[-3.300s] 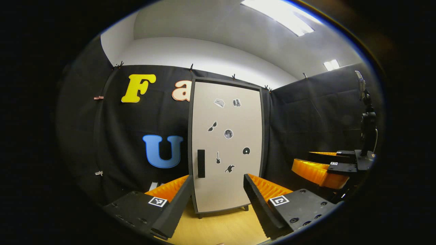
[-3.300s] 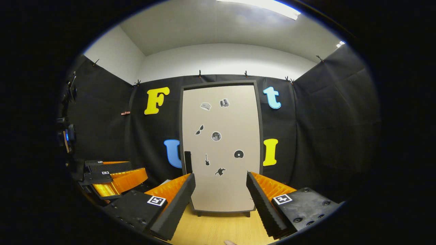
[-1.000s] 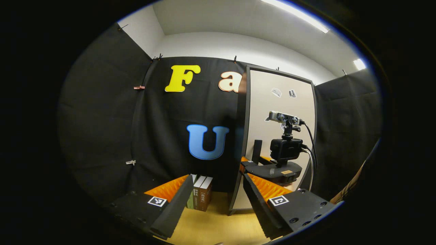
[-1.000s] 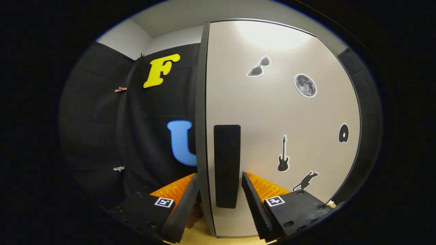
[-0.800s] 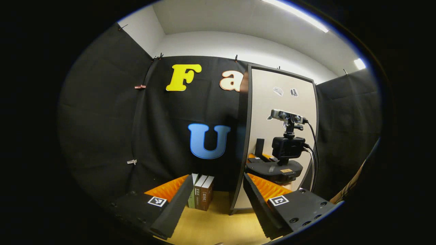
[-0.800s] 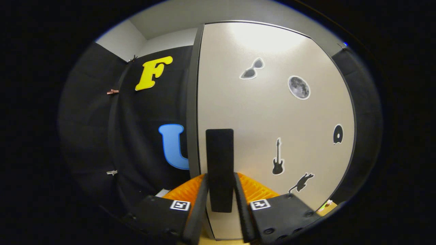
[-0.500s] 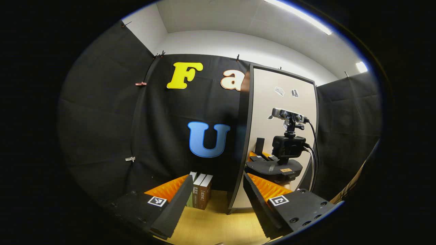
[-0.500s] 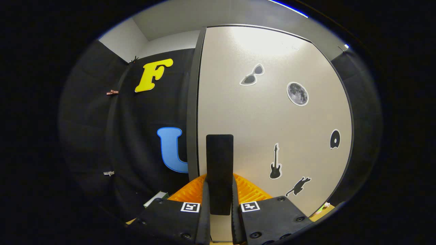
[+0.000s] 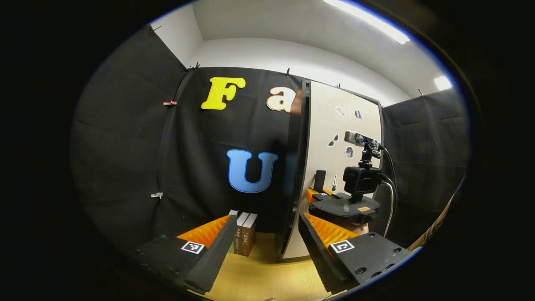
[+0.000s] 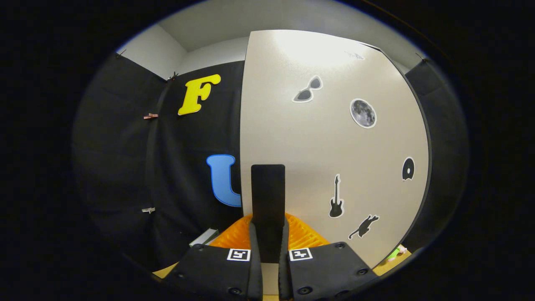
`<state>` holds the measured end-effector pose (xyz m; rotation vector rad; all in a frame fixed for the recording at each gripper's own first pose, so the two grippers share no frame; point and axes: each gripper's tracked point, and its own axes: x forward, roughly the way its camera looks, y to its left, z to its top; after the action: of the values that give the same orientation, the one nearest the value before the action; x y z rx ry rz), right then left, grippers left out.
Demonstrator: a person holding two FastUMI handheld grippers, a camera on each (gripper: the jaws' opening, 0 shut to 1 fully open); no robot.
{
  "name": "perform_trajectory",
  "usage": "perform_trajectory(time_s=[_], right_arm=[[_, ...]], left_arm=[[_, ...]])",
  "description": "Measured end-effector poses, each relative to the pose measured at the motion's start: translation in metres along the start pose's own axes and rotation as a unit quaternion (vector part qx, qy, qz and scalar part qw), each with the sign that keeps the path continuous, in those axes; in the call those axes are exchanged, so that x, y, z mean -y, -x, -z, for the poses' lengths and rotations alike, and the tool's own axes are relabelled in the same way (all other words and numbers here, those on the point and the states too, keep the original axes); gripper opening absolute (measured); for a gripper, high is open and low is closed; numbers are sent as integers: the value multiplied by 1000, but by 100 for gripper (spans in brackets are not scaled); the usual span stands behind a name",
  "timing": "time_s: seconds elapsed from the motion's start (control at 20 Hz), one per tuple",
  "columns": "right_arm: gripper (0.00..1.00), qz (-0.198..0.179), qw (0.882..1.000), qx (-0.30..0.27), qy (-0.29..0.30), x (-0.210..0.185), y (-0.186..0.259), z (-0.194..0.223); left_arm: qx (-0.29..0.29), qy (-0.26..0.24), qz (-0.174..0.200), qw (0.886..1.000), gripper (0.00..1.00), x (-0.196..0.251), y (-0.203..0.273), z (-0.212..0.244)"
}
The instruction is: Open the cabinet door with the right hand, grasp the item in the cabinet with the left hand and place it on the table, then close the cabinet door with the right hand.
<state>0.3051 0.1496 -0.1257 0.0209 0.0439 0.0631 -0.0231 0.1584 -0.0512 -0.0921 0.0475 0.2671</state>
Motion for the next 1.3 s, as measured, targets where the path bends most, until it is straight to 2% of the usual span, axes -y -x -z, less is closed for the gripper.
perform_trajectory(time_s=[0.4,0.75,1.3], right_arm=[[19,-18,1000,5,15,16,62,-7],[19,-12,1000,9,22,47,128,-13],[18,-18,1000,4,17,102,197,-24]], left_arm=[[1,-10,53,999,93,26,25,2],[-6,-20,103,994,93,52,47,6],[-10,-43,148,988,93,101,48,10]])
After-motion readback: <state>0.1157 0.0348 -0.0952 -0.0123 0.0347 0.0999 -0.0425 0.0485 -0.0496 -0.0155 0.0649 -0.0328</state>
